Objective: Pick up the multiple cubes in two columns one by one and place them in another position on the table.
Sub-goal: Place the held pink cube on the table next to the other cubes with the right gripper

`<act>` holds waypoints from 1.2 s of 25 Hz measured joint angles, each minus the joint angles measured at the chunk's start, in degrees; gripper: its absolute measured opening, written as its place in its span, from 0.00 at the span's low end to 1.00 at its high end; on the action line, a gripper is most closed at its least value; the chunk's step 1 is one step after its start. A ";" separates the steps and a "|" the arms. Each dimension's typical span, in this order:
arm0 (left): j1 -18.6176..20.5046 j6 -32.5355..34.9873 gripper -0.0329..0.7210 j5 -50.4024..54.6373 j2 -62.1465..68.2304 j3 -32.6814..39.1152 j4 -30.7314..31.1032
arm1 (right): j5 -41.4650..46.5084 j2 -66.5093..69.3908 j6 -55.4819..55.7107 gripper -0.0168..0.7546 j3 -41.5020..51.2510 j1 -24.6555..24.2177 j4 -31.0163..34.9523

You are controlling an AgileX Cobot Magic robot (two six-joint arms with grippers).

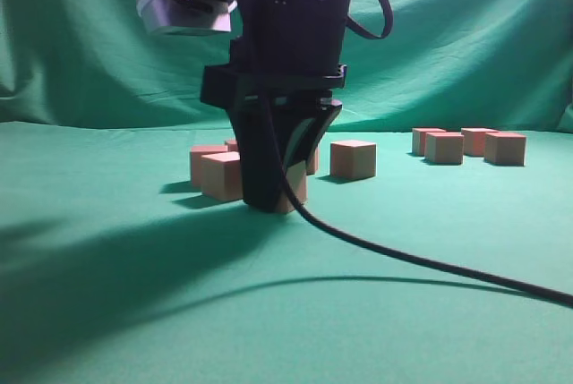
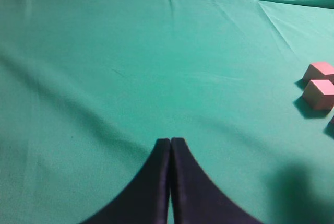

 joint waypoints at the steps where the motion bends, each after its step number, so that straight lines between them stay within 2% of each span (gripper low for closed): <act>1: 0.00 0.00 0.04 0.00 0.00 0.00 0.00 | -0.11 0.00 0.00 0.36 0.00 0.00 -0.52; 16: 0.00 0.00 0.04 0.00 0.00 0.00 0.00 | -0.20 0.12 0.00 0.36 -0.12 0.00 -0.78; 19: 0.00 0.00 0.04 0.00 0.00 0.00 0.00 | 1.11 0.35 0.10 0.58 -0.83 0.00 -0.91; 21: 0.00 0.00 0.04 0.00 0.00 0.00 0.00 | 5.31 0.77 0.87 0.74 -2.73 0.00 -1.27; 23: 0.00 0.00 0.04 0.00 0.00 0.00 0.00 | 10.48 1.10 2.56 0.85 -6.29 0.00 -2.55; 27: 0.00 0.00 0.04 0.00 0.00 0.00 0.00 | 20.99 1.10 6.64 0.85 -15.80 0.00 -7.13; 30: 0.00 0.00 0.04 0.00 0.00 0.00 0.00 | 22.64 0.45 7.57 0.85 -22.29 -0.24 -8.80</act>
